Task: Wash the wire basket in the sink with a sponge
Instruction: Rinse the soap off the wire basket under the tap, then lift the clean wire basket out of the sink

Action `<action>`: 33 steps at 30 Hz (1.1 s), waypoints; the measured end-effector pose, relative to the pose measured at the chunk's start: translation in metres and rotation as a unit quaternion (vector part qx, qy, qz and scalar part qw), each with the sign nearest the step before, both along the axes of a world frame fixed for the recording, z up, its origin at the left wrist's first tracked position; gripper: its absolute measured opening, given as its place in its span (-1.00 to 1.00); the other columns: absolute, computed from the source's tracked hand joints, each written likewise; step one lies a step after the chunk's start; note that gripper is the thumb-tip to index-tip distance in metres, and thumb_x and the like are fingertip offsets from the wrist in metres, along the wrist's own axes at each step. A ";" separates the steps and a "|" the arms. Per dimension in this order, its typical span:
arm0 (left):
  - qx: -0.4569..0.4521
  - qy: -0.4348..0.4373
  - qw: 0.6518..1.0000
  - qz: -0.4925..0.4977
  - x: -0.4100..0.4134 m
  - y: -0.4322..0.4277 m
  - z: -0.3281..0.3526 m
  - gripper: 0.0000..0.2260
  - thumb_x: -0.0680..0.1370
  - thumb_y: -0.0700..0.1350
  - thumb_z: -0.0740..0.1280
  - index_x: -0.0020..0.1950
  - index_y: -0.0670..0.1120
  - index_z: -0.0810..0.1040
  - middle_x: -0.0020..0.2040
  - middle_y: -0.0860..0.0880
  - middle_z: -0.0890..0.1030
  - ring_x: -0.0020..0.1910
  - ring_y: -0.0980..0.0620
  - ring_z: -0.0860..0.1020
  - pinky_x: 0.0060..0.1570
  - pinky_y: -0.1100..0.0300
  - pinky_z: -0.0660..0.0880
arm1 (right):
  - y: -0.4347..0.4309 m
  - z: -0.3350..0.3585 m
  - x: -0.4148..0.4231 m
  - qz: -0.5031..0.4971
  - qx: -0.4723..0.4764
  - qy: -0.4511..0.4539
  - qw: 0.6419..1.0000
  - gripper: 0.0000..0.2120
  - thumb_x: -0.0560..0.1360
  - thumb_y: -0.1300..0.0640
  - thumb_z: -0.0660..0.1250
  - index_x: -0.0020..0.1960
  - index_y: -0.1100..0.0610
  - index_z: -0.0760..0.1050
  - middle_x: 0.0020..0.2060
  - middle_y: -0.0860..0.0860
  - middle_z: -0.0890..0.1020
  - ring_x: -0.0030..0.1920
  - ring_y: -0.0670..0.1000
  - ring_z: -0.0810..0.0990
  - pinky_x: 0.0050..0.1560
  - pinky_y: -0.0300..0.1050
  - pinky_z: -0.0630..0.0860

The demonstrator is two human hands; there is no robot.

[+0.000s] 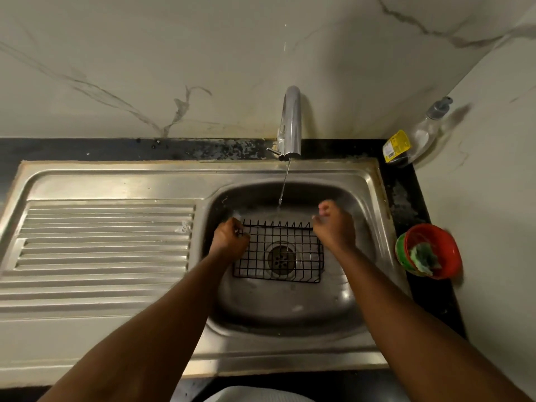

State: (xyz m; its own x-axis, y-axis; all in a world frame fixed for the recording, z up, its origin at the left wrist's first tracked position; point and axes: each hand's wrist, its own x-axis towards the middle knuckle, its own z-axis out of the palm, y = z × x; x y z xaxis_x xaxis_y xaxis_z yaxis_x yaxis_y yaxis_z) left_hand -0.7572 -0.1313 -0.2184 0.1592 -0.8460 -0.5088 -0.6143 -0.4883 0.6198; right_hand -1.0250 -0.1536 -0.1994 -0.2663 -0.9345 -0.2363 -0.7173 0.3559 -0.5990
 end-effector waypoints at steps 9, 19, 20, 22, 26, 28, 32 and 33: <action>-0.108 -0.010 0.994 -0.018 -0.001 -0.044 0.032 -0.71 0.56 0.07 0.48 0.22 0.01 0.55 0.15 0.01 0.59 0.07 0.03 0.61 0.09 0.07 0.60 | -0.102 0.088 0.072 0.234 -0.116 0.001 0.965 -0.49 0.52 -0.05 0.50 0.42 -0.22 0.45 0.44 -0.04 0.46 0.27 -0.01 0.57 0.16 -0.04 0.63; -0.093 0.000 0.995 -0.024 0.008 -0.042 0.032 -0.83 0.60 0.05 0.44 0.09 0.03 0.54 -0.03 0.06 0.60 -0.09 0.15 0.58 -0.21 0.30 0.46 | -0.116 0.069 0.073 0.106 -0.121 -0.282 0.946 -0.72 0.49 0.10 0.54 0.12 0.04 0.51 0.04 -0.04 0.62 0.11 0.03 0.64 0.09 -0.02 0.66; -0.085 0.001 0.996 -0.025 0.007 -0.041 0.032 -0.83 0.61 0.04 0.43 0.11 0.02 0.54 -0.03 0.07 0.59 -0.12 0.17 0.56 -0.25 0.33 0.41 | -0.117 0.070 0.072 0.062 -0.099 -0.320 0.940 -0.67 0.48 0.15 0.56 0.18 0.10 0.52 0.09 0.00 0.65 0.12 0.04 0.66 0.04 -0.08 0.67; -0.070 0.014 0.997 -0.019 0.005 -0.040 0.032 -0.83 0.62 0.04 0.42 0.13 0.00 0.55 -0.03 0.06 0.59 -0.13 0.17 0.56 -0.26 0.34 0.39 | -0.114 0.074 0.071 0.016 -0.079 -0.381 0.921 -0.66 0.52 0.25 0.51 0.25 0.20 0.52 0.14 0.08 0.67 0.05 0.02 0.68 -0.11 -0.20 0.65; -0.037 0.058 0.998 0.007 0.002 -0.036 0.024 -0.82 0.63 0.04 0.41 0.14 -0.02 0.56 0.01 -0.02 0.63 -0.11 0.09 0.60 -0.26 0.29 0.45 | -0.087 0.070 0.062 -0.057 -0.142 -0.369 0.917 -0.90 0.61 0.19 0.40 0.09 0.06 0.54 0.05 0.05 0.69 -0.12 0.02 0.72 -0.22 -0.26 0.61; -0.016 0.067 0.997 0.033 -0.001 -0.032 0.015 -0.79 0.63 0.04 0.41 0.19 -0.03 0.55 0.07 -0.07 0.64 -0.08 0.06 0.61 -0.20 0.24 0.50 | -0.065 0.043 0.042 -0.107 -0.145 -0.294 0.939 -0.94 0.62 0.10 0.38 0.07 0.07 0.55 -0.02 0.03 0.69 -0.11 0.05 0.71 -0.20 -0.18 0.62; 0.092 0.001 0.994 0.051 -0.004 -0.019 -0.014 -0.46 0.63 0.12 0.39 0.52 -0.10 0.36 0.33 -0.18 0.51 0.16 -0.08 0.55 0.15 0.02 0.54 | -0.004 -0.018 0.001 -0.138 0.034 -0.123 0.982 -0.75 0.62 -0.07 0.35 0.19 0.08 0.52 0.08 0.05 0.66 0.08 0.12 0.65 -0.01 -0.05 0.56; 0.127 -0.006 0.991 0.048 -0.005 -0.013 -0.021 -0.39 0.63 0.13 0.38 0.57 -0.12 0.31 0.38 -0.20 0.49 0.22 -0.12 0.54 0.22 -0.01 0.54 | 0.013 -0.029 -0.005 -0.133 0.092 -0.103 0.981 -0.63 0.63 -0.14 0.33 0.27 0.10 0.49 0.18 0.06 0.63 0.17 0.15 0.61 -0.03 -0.11 0.48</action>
